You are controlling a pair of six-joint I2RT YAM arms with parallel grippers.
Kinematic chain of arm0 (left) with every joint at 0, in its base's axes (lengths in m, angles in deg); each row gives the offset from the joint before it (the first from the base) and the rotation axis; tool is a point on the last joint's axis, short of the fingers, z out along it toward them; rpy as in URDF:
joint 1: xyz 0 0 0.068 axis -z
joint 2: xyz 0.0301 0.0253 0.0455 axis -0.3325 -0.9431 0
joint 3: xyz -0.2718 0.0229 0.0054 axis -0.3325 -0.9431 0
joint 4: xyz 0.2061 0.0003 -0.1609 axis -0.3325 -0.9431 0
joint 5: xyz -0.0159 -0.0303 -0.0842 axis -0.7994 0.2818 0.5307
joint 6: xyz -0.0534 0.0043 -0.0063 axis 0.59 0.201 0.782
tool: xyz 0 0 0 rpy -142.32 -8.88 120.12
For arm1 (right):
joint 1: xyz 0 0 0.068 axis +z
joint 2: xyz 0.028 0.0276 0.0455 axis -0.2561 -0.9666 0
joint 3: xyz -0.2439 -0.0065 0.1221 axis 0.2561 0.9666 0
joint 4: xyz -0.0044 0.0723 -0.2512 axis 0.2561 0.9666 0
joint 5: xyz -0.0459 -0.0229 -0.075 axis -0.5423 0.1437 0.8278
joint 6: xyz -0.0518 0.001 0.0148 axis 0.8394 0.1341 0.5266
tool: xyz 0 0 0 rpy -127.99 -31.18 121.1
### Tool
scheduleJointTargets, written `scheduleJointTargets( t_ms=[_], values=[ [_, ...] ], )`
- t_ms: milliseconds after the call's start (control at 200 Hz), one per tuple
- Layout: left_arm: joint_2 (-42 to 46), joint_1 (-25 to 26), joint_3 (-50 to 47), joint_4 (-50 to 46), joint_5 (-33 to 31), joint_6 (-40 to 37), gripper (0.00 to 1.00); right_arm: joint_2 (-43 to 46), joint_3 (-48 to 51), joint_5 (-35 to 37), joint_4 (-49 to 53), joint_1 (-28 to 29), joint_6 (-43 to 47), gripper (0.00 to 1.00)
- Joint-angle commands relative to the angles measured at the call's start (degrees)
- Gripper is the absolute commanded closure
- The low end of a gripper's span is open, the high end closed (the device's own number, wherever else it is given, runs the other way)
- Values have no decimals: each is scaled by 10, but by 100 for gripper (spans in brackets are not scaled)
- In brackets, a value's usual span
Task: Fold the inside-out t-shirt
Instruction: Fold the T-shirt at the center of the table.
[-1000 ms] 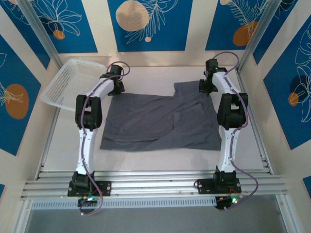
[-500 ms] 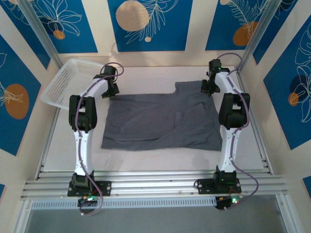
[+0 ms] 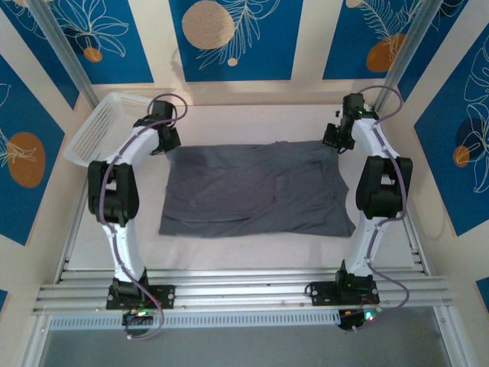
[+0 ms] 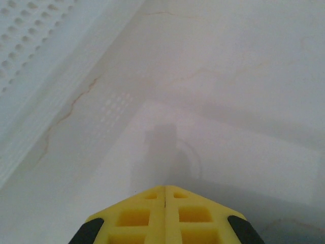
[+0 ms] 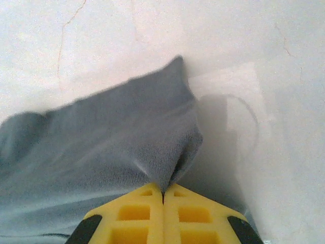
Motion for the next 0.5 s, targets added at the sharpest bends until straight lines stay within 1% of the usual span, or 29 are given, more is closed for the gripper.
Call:
scheduleJointTargets(
  t_ms=[0,80,185,310,410,495],
  values=[
    [23,-6,-59,17,-2,-1,100,15,63,-26,-35,-4,-32,100],
    [34,-6,-90,18,-4,0,100,31,110,-24,-47,-5,-48,100],
    [60,-6,-136,39,10,-1,100,66,161,-32,-63,-13,-69,100],
    [85,-6,-159,47,15,-5,100,104,172,-38,-54,-13,-67,100],
    [106,-6,-162,36,15,-12,100,137,175,-21,-43,-12,-75,100],
    [136,-3,-187,44,25,-11,100,165,198,2,-44,-13,-94,100]
  ],
)
